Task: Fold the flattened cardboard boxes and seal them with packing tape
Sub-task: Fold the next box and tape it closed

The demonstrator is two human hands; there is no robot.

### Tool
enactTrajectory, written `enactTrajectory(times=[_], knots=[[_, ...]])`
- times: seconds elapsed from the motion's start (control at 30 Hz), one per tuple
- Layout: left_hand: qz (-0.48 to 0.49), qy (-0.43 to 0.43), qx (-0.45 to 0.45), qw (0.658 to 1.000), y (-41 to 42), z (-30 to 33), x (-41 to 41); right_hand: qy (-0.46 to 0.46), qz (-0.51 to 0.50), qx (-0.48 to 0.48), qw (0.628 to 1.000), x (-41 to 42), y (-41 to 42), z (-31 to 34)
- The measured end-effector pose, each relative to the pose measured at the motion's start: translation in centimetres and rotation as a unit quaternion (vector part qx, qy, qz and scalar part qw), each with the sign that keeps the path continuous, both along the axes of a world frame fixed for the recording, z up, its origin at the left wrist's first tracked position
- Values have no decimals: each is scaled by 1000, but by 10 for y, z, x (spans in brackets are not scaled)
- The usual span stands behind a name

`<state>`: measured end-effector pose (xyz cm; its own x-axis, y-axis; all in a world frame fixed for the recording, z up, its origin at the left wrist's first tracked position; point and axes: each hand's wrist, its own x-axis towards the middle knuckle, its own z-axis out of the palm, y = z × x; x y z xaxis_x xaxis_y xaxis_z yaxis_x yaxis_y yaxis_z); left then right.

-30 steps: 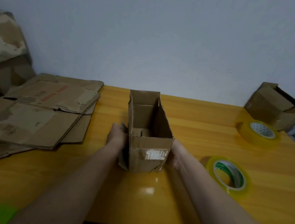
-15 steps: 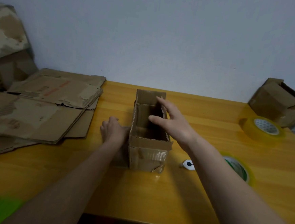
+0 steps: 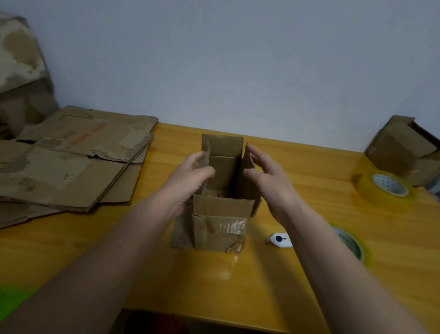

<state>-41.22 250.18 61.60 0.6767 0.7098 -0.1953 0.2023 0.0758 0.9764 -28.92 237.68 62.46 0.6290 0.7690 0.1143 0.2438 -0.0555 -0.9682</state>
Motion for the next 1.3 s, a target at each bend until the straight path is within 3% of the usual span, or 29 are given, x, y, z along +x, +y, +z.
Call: enactTrajectory(times=[0.13,0.2,0.27,0.33,0.37,0.4,0.53,0.67,0.8,1.0,1.13,1.3], knots=[[48,-31,-17,998,4,8,-6,21,-31,-16,999,10,-11,1],[59,-9,2,998,10,8,-12,-17,-32,-45,998,14,-15,1],[64,59,102,991,10,4,-20,-232,-33,-162,959,17,-21,2],[77,161,334,925,10,-2,-26,-467,-34,-215,857,20,-25,2],[79,157,422,889,7,-4,-29,-531,-17,-199,824,19,-27,2],[60,127,465,874,5,-5,-32,-560,7,-188,807,17,-29,3],[-64,62,470,878,1,-16,-37,-521,45,-194,830,10,-35,-2],[-155,-12,262,952,-1,-20,-47,-454,46,-202,867,9,-35,-1],[-151,-44,182,971,-13,-18,-50,-414,17,-212,885,14,-21,-1],[-43,-19,253,966,-30,-25,-38,-302,-55,-224,925,20,8,7],[-33,-4,281,959,-31,-27,-36,-251,-36,-179,951,24,23,14],[-22,6,280,960,-31,-25,-37,-305,54,-194,931,23,22,27]])
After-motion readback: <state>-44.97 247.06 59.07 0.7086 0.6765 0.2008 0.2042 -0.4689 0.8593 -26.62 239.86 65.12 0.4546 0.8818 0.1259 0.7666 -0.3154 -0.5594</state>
